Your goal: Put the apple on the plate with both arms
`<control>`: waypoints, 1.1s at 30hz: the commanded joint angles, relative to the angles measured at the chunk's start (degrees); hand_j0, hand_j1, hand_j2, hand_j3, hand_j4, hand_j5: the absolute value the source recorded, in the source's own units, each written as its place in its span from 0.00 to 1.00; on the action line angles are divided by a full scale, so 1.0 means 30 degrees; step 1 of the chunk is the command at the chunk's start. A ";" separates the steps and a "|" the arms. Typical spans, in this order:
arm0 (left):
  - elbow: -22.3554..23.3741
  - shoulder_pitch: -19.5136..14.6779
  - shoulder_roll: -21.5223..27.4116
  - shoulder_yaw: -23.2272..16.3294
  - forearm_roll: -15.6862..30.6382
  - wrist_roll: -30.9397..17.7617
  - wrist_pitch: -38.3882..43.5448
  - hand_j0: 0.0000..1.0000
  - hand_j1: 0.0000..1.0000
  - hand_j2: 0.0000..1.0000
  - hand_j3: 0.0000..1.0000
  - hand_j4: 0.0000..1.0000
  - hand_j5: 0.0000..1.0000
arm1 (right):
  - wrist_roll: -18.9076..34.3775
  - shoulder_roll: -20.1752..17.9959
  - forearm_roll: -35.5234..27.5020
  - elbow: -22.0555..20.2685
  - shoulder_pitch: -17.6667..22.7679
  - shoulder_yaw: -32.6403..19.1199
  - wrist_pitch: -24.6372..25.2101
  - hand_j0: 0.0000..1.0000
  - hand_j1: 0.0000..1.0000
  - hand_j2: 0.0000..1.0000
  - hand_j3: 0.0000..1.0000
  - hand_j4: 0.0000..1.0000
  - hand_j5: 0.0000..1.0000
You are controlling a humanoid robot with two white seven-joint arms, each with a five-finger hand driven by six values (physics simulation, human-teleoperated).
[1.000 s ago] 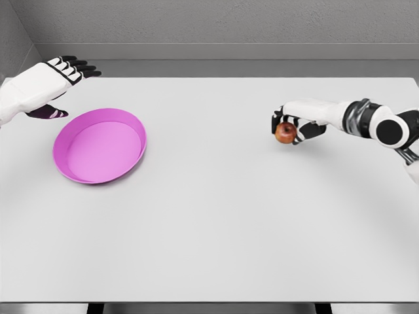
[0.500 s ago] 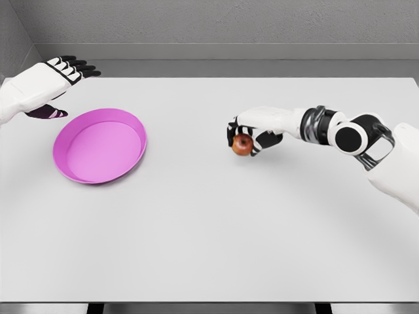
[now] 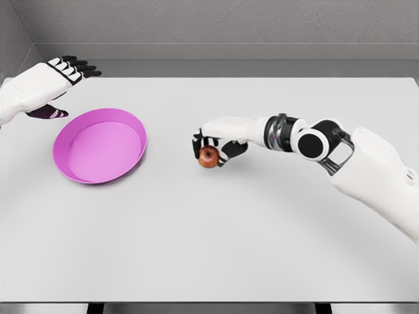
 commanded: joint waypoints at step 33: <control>-0.0172 0.0000 0.0017 0.0051 -0.0085 -0.0017 -0.0006 1.00 1.00 1.00 1.00 1.00 1.00 | -0.0016 -0.6029 0.0030 -0.1604 0.1404 -0.4870 -0.1139 1.00 1.00 1.00 1.00 1.00 1.00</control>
